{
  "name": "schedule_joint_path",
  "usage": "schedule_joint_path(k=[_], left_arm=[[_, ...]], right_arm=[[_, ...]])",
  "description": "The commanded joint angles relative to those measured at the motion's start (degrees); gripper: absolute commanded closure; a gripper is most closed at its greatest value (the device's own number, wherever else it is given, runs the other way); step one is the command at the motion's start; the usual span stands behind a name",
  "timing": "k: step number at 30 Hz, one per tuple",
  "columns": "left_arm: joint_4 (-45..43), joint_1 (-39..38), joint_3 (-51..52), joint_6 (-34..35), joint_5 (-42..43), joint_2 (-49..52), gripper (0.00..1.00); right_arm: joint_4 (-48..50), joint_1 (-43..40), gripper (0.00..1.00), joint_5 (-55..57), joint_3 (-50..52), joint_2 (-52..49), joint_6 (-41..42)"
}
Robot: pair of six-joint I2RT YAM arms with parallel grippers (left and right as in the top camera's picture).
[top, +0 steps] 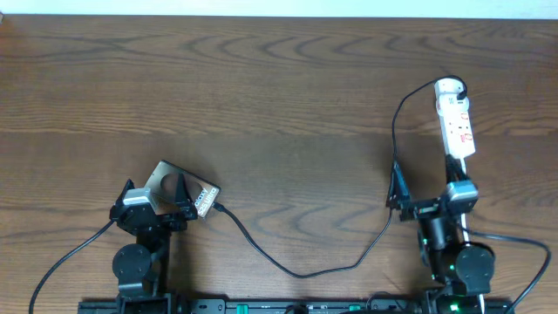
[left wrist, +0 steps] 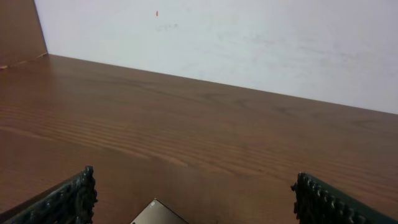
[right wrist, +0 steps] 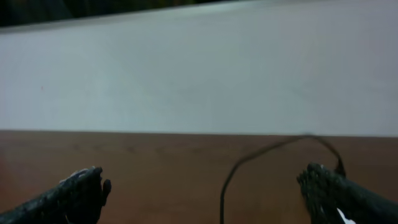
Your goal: Plug charger to phone and switch on socket
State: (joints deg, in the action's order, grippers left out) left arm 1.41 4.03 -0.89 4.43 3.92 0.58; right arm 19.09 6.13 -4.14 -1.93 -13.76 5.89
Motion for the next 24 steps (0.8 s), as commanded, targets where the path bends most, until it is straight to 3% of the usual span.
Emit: schedule_joint_path(k=[1, 6, 9, 24], left_arm=[[2.4, 0.2, 0.7, -0.6, 0.3, -0.3, 0.02], [2.4, 0.2, 0.7, -0.6, 0.3, -0.3, 0.02], [2.4, 0.2, 0.7, -0.6, 0.3, -0.3, 0.02], [2.4, 0.2, 0.7, -0.6, 0.3, -0.3, 0.02]], right_arm=[[-5.0, 0.2, 0.01, 0.9, 1.6, 4.2, 0.9], [-12.6, 0.2, 0.01, 1.3, 1.6, 8.1, 0.9], [-23.1, 0.2, 0.01, 3.0, 1.6, 12.4, 0.9], [-23.6, -4.7, 0.01, 4.2, 1.6, 13.4, 1.8]])
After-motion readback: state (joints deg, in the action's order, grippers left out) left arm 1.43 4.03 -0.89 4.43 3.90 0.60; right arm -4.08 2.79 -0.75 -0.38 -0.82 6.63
